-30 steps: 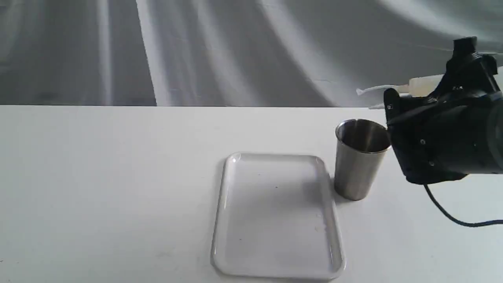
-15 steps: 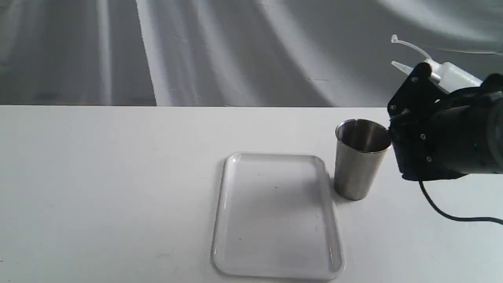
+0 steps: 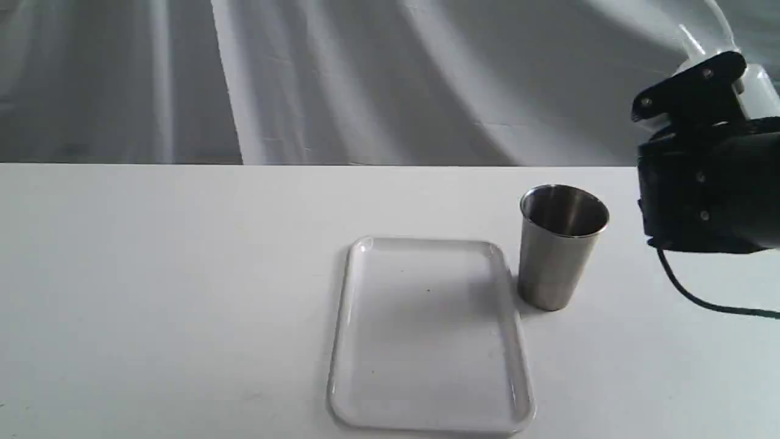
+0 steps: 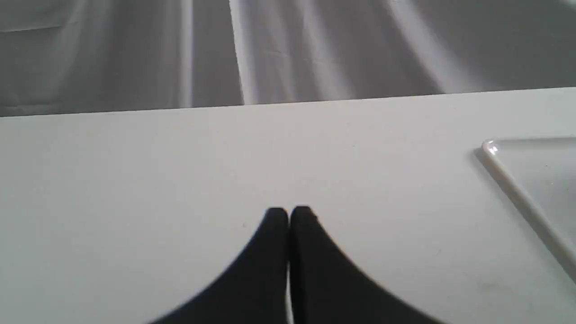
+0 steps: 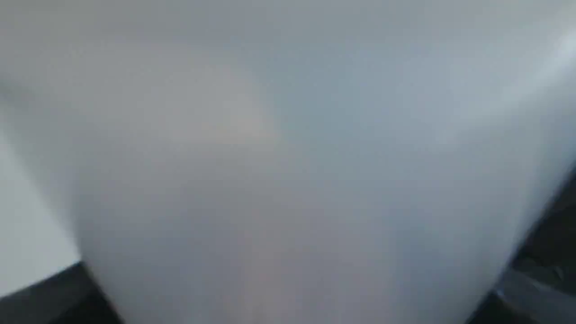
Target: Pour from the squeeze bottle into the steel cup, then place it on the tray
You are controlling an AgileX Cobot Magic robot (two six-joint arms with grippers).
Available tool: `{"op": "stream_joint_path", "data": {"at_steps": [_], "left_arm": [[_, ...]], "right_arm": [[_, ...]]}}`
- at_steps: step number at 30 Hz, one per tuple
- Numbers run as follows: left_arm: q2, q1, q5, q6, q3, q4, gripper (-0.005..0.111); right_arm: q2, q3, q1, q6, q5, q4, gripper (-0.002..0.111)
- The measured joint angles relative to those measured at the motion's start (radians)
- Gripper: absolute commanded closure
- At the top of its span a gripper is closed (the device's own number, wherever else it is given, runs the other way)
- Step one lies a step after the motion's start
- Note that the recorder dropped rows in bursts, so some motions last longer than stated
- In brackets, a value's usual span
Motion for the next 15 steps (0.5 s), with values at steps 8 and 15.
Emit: {"op": "stream_joint_path", "data": {"at_steps": [8,15], "left_arm": [[0.0,0.0,0.0,0.0,0.0,0.0,0.107],[0.0,0.0,0.0,0.0,0.0,0.0,0.107]], "right_arm": [[-0.164,0.0,0.009,0.016,-0.06,0.019,0.084],[-0.357,0.0,0.009,0.031,-0.236,0.044,0.084]]}}
